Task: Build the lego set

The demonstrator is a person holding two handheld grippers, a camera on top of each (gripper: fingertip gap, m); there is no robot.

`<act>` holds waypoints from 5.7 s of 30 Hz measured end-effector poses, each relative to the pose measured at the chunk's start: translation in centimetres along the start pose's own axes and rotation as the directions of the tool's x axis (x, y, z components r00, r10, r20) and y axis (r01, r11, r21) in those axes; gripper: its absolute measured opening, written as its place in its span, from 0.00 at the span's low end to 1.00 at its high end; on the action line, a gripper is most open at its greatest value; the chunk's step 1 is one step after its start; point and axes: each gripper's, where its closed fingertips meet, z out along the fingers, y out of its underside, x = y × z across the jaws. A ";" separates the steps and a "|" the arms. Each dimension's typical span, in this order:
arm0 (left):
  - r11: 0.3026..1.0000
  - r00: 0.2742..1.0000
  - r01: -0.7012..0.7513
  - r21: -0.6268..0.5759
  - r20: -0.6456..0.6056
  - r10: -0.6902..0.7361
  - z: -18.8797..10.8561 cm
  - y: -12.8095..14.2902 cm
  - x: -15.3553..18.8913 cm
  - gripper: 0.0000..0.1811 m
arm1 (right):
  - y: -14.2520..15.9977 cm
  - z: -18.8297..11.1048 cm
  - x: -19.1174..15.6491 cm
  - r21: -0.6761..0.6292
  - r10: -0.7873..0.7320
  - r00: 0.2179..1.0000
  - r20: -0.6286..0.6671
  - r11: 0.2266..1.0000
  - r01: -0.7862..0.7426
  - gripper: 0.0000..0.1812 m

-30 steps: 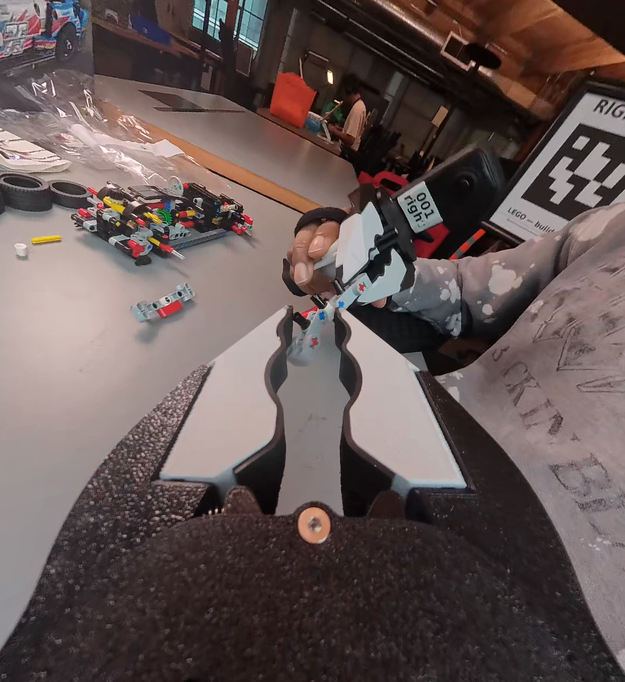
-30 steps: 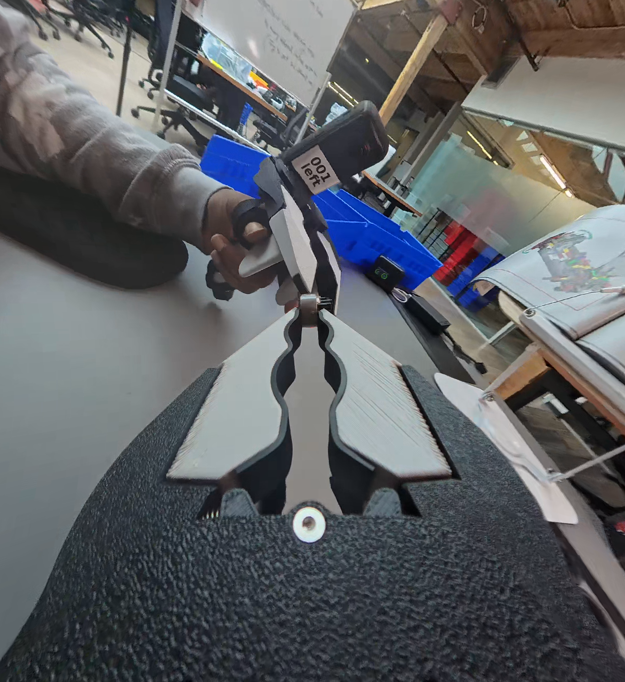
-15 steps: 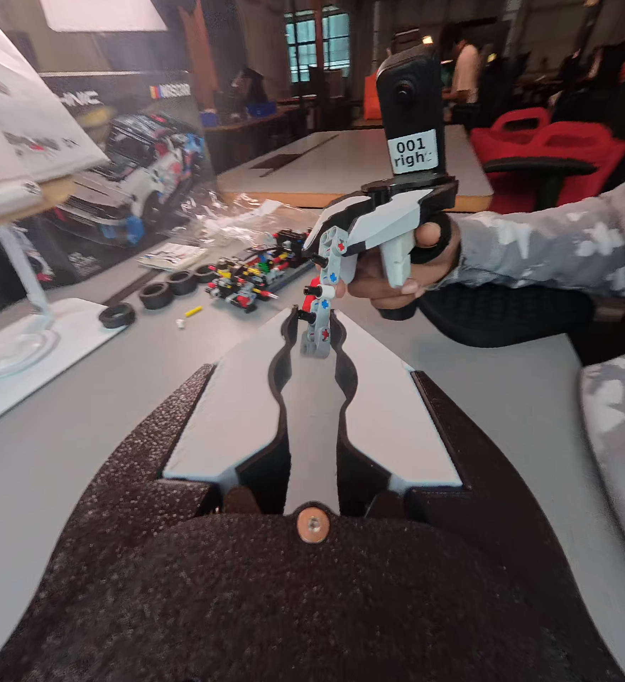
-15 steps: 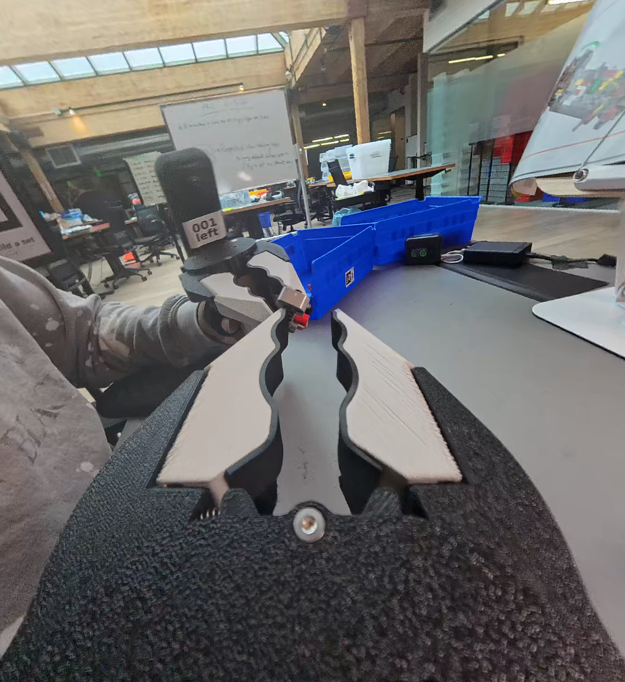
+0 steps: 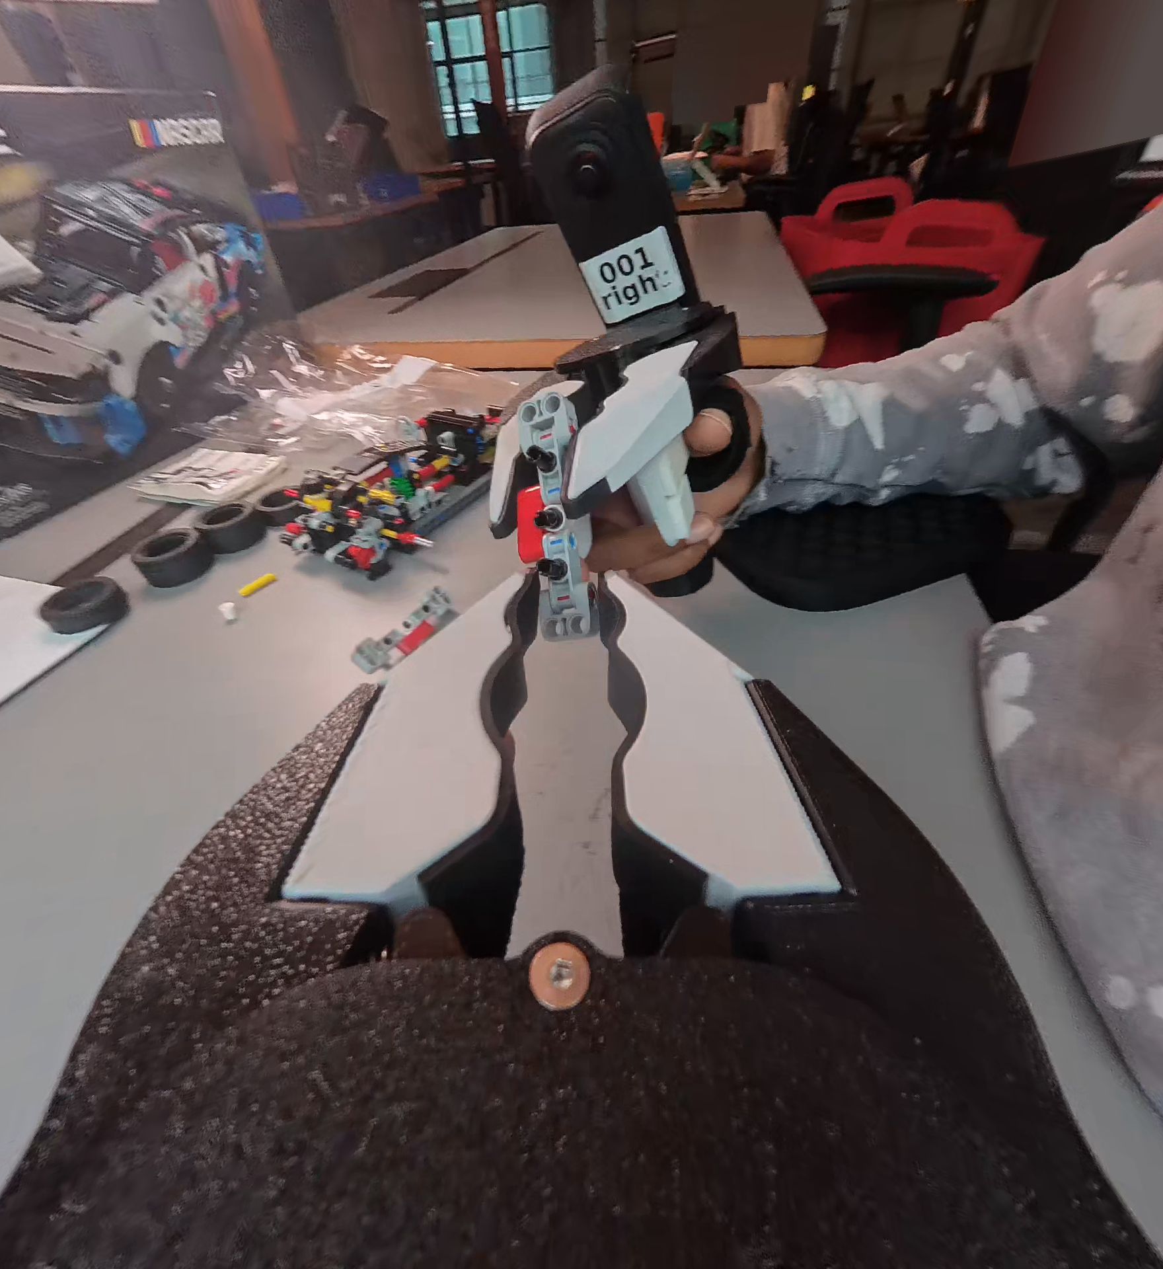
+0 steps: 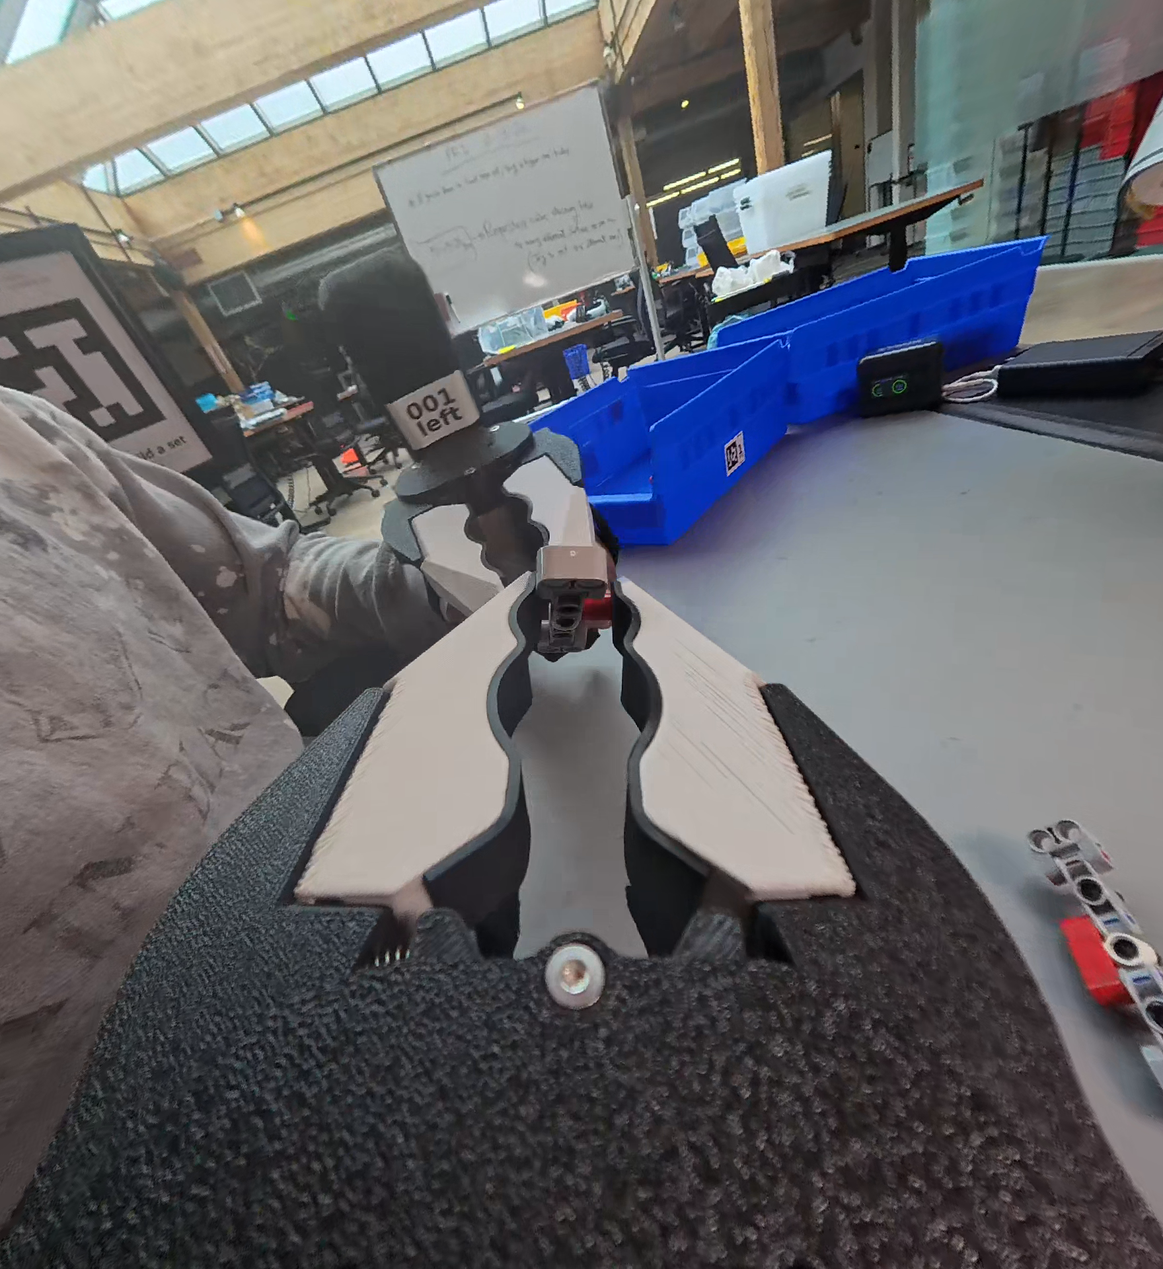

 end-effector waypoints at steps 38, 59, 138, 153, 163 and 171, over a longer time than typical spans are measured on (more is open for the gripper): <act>0.946 0.924 0.322 -0.039 -0.203 -0.323 1.2 0.3 0.7 0.03 | 1.9 -1.3 -0.7 -0.181 -0.118 0.990 0.083 0.975 0.131 0.12; 0.958 0.945 0.266 -0.107 -0.168 -0.282 1.3 1.6 1.8 0.02 | 3.7 -1.4 -1.1 -0.235 -0.165 0.981 0.099 0.954 0.185 0.08; 0.938 0.942 0.319 -0.132 -0.063 -0.330 0.4 2.7 -2.0 0.05 | 4.8 1.2 2.9 -0.288 -0.202 0.979 0.038 0.936 0.204 0.08; 0.964 0.964 0.232 -0.131 -0.104 -0.246 -2.5 1.2 -2.1 0.01 | 1.8 -2.4 3.0 -0.208 -0.182 0.979 0.093 0.958 0.198 0.07; 0.832 0.828 0.323 -0.451 0.560 -0.018 -6.4 11.1 -15.1 0.02 | 3.5 -1.7 6.5 -0.295 -0.227 0.970 -0.090 0.936 0.192 0.07; 0.773 0.723 0.417 -0.477 0.690 0.036 -7.5 13.7 -18.9 0.02 | 5.1 -1.2 6.8 -0.379 -0.278 0.955 -0.106 0.899 0.219 0.07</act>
